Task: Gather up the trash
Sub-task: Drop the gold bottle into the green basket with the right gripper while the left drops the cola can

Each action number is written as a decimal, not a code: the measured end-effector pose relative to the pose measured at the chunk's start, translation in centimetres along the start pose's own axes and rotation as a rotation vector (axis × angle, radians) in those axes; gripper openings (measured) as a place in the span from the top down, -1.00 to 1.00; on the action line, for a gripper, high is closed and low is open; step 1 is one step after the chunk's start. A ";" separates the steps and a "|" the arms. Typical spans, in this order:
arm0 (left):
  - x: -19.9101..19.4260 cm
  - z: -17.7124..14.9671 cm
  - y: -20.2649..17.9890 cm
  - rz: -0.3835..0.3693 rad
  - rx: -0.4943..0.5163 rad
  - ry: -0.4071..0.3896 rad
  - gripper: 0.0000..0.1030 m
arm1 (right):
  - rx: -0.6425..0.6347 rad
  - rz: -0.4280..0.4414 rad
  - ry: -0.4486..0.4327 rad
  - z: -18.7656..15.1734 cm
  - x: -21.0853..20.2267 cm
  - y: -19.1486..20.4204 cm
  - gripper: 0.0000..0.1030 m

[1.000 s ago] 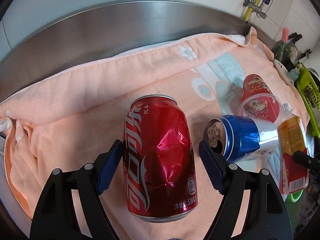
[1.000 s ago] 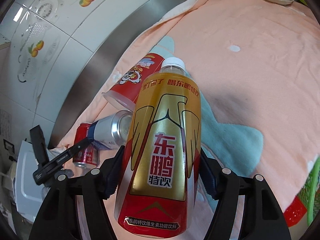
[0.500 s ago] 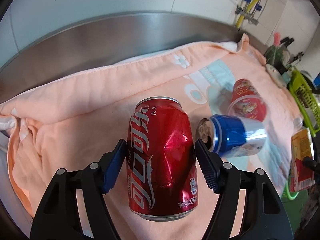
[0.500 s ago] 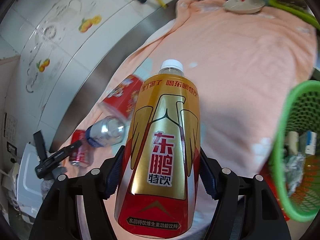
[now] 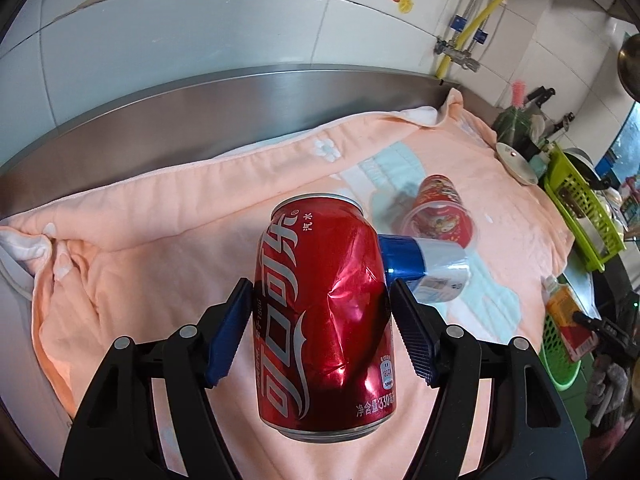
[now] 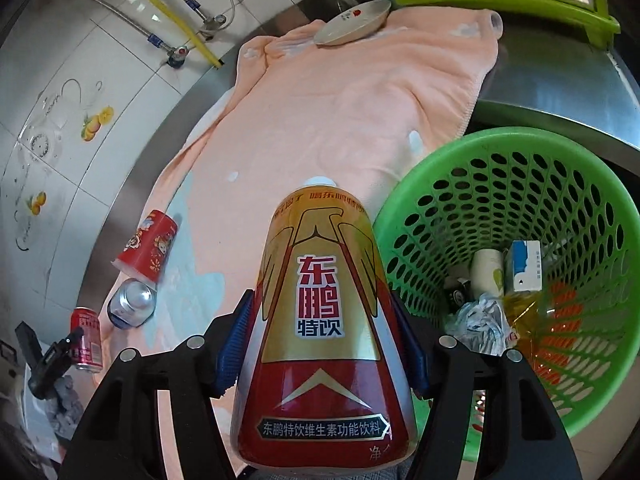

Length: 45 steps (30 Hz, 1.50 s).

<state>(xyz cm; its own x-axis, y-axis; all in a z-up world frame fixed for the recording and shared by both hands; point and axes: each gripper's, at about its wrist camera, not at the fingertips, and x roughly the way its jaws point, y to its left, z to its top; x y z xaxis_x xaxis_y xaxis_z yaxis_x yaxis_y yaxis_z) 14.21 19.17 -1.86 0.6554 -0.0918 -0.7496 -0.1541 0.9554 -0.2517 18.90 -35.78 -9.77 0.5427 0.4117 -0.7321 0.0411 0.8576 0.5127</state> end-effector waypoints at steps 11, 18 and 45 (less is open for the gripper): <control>-1.8 0.5 -5.3 -0.102 0.096 -0.026 -0.33 | -0.059 -0.003 -0.077 0.4 -2.3 1.1 -0.20; -1.8 0.5 -12.5 -0.251 0.177 -0.006 -0.34 | 0.008 -0.126 -0.088 0.6 -4.1 -4.4 -0.20; 12.0 -8.6 -43.5 -0.531 0.490 0.326 -0.34 | -0.038 -0.448 0.051 1.4 2.6 -14.6 -0.21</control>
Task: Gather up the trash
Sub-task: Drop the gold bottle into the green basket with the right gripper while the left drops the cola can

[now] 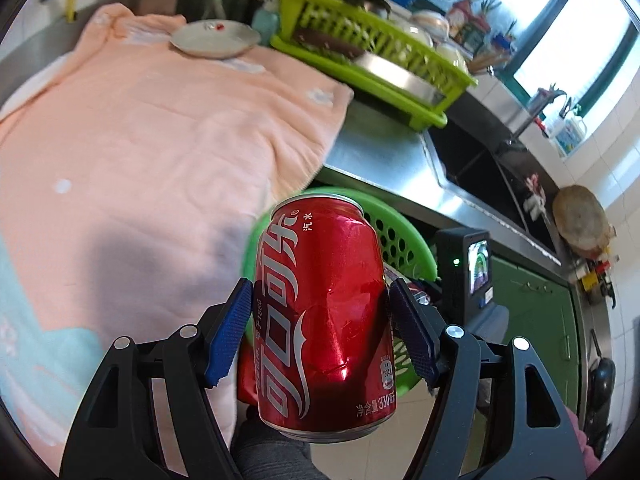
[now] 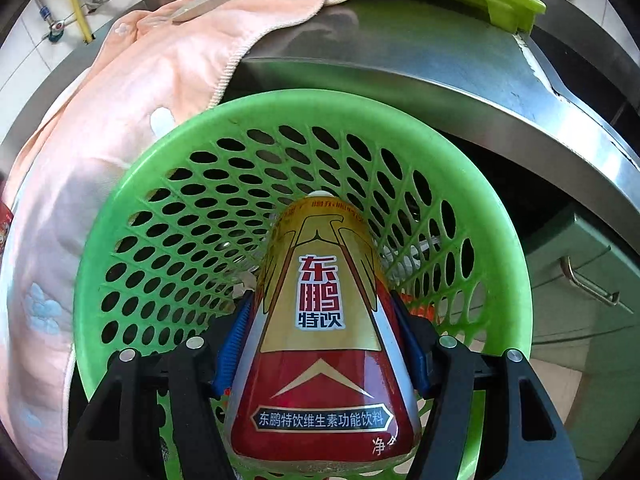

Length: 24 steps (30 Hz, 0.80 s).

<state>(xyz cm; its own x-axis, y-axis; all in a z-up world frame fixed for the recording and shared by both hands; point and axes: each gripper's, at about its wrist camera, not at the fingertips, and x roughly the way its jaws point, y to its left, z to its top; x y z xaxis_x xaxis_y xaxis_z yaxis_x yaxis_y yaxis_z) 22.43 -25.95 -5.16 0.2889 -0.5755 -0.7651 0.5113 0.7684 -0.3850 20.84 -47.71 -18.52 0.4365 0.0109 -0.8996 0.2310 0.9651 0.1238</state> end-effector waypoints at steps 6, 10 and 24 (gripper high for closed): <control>3.0 -0.3 -1.0 -0.003 0.012 0.038 -0.34 | 0.010 0.016 -0.038 -0.6 -1.6 0.1 -0.28; 4.3 -0.4 -1.1 -0.003 0.009 0.055 -0.34 | 0.023 0.037 -0.060 -0.7 -2.7 -0.5 -0.28; 8.3 -1.4 -1.5 -0.014 -0.020 0.134 -0.38 | 0.079 0.123 -0.137 -2.5 -8.2 -3.2 -0.30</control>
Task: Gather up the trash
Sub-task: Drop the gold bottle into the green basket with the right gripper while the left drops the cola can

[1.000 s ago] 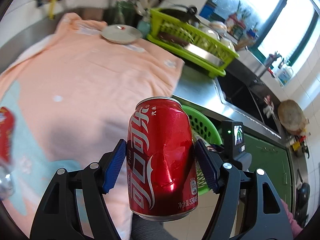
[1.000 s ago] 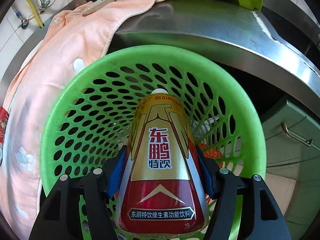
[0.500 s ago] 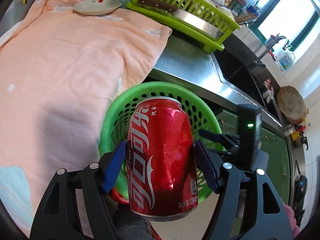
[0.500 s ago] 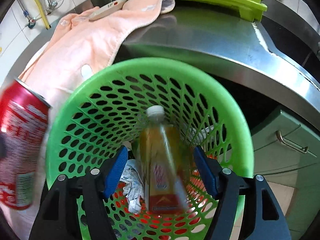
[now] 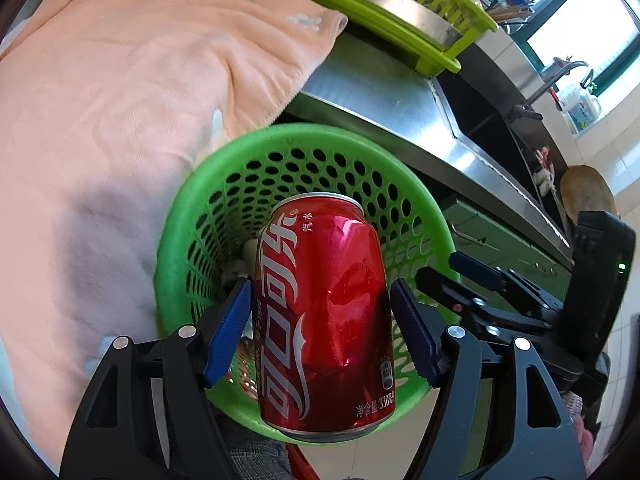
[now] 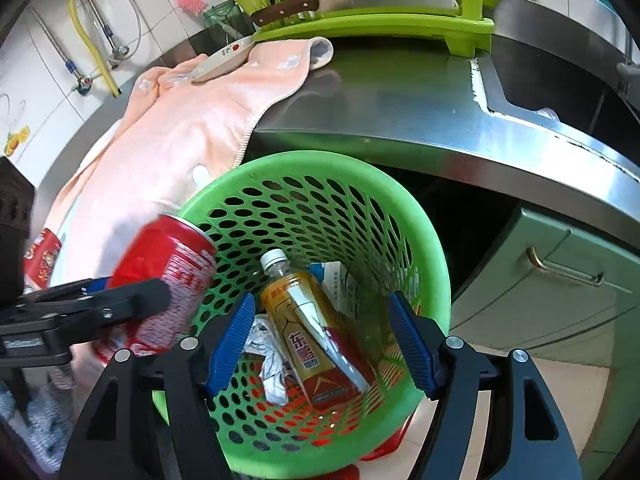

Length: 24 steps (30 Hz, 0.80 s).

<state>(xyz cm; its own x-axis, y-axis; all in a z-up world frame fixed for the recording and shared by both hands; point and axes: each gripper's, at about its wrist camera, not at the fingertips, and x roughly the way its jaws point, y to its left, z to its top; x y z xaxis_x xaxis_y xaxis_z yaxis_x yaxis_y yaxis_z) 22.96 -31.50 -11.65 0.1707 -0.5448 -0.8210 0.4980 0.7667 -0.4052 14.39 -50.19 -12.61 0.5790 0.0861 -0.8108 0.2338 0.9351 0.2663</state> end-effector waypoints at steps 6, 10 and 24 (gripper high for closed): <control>-0.3 -0.3 -0.2 0.004 0.005 -0.009 -0.49 | 0.027 0.009 -0.023 -0.6 -1.3 -0.3 -0.30; -1.7 -0.8 0.1 0.005 0.008 -0.032 -0.49 | 0.032 0.020 -0.032 -0.8 -2.1 -0.3 -0.30; -11.3 -4.4 3.7 0.091 -0.017 -0.180 -0.49 | -0.017 0.092 -0.061 -2.0 -4.3 5.1 -0.37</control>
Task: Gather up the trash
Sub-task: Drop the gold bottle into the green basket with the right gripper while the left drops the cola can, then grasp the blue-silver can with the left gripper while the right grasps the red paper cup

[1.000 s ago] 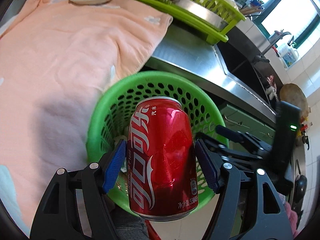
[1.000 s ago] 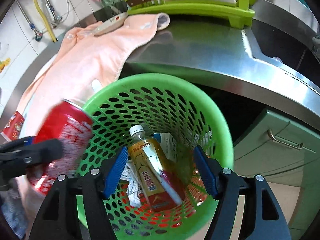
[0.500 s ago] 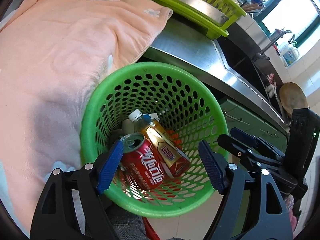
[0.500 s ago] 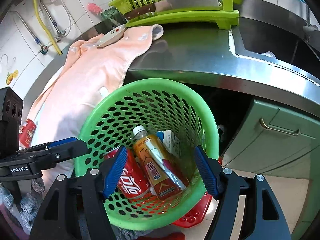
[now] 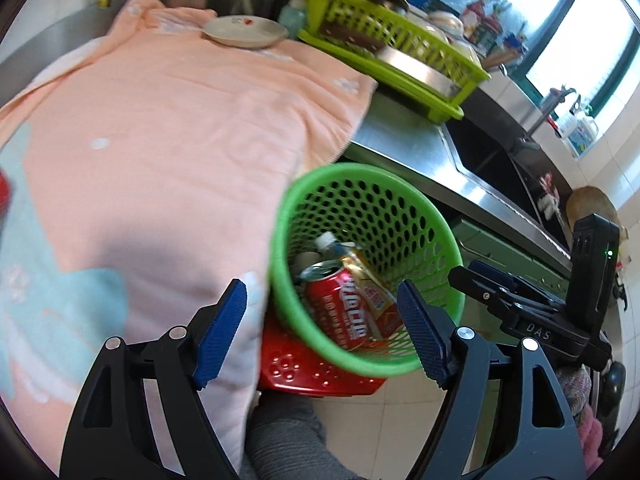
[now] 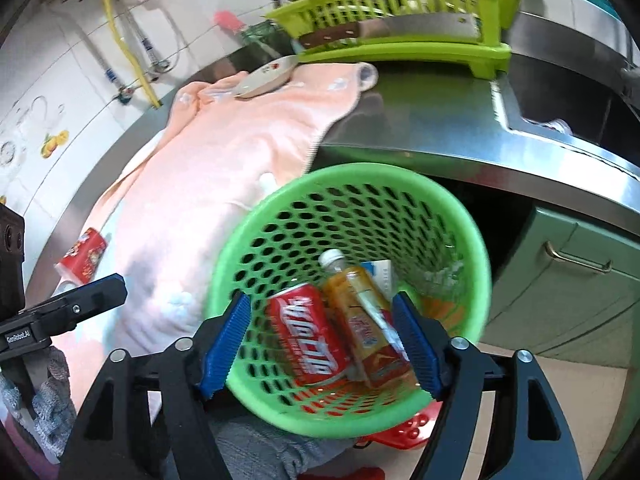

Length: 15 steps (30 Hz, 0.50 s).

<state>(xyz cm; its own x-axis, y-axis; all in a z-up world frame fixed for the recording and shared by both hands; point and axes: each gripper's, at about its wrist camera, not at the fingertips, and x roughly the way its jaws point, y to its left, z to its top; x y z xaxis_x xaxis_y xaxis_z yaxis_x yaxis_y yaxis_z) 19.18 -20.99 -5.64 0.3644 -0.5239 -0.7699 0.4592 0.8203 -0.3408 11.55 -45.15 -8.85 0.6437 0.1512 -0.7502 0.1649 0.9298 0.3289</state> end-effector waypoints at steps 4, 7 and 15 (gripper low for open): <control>-3.2 -0.8 2.3 0.051 -0.020 -0.047 -0.49 | -0.039 0.031 -0.001 0.0 0.1 2.8 -0.37; -5.4 -1.4 4.4 0.084 -0.053 -0.076 -0.49 | -0.069 0.061 0.008 0.0 0.5 5.1 -0.37; -11.1 -3.8 11.5 0.181 -0.170 -0.139 -0.49 | -0.164 0.145 0.050 0.1 2.4 12.3 -0.39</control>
<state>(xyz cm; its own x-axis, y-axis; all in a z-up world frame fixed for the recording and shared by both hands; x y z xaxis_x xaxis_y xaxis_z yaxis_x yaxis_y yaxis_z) 17.37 -4.91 -3.04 0.5410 -0.3819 -0.7493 0.2381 0.9240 -0.2991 15.23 -33.38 -6.53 0.6136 0.2995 -0.7306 -0.0525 0.9387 0.3408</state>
